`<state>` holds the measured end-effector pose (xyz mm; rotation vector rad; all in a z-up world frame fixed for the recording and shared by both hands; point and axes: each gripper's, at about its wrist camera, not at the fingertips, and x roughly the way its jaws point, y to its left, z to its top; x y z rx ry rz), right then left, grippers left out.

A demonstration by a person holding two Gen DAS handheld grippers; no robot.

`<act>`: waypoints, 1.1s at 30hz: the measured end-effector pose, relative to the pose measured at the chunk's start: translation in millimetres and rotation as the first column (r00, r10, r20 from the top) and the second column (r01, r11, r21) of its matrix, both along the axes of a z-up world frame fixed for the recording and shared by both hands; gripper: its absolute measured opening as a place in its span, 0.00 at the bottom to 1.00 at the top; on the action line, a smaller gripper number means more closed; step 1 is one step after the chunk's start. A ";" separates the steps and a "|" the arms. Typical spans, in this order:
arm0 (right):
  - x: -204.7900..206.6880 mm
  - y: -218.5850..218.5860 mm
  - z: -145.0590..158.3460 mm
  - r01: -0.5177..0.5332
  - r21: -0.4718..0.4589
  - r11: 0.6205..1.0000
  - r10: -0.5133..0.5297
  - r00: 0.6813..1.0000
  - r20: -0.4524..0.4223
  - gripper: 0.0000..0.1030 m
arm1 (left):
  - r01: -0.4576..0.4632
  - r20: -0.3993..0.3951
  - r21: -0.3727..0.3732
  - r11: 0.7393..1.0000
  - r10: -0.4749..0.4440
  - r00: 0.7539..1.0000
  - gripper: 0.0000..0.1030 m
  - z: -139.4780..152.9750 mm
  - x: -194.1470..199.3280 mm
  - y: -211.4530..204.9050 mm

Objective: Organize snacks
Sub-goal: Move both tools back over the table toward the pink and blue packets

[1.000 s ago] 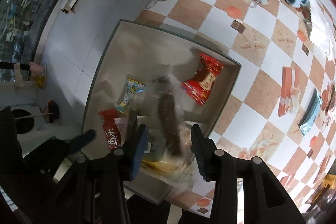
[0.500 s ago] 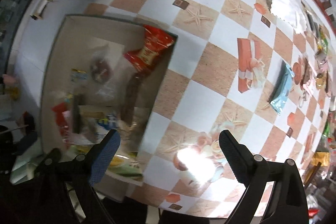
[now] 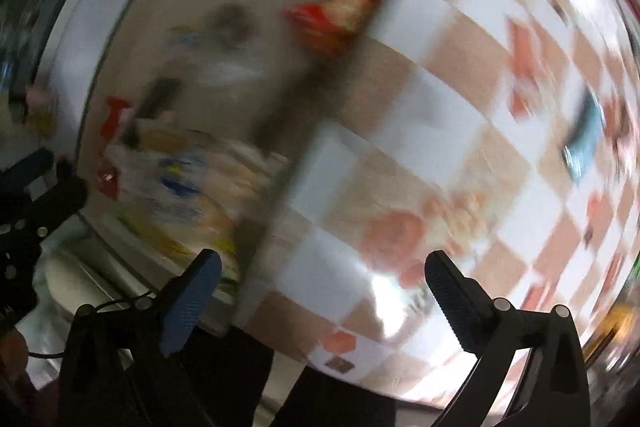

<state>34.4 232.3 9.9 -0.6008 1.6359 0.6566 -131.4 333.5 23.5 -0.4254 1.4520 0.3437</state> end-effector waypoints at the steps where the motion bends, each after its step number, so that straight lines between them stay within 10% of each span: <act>1: 6.2 -14.0 -1.0 0.047 -0.007 0.999 -0.047 0.999 -0.006 0.99 | 0.017 0.003 -0.002 1.000 -0.017 1.000 0.69 1.5 4.0 -4.3; 11: 42.6 -155.7 -19.2 0.437 -0.073 0.896 -0.442 0.893 -0.081 0.99 | 0.244 0.024 -0.027 0.969 -0.244 0.970 0.72 8.3 57.2 -76.4; 33: 209.2 -307.4 6.4 0.644 0.050 0.764 -0.642 0.765 -0.041 0.99 | 0.345 -0.023 -0.001 0.938 -0.345 0.938 0.76 -22.5 204.3 -224.5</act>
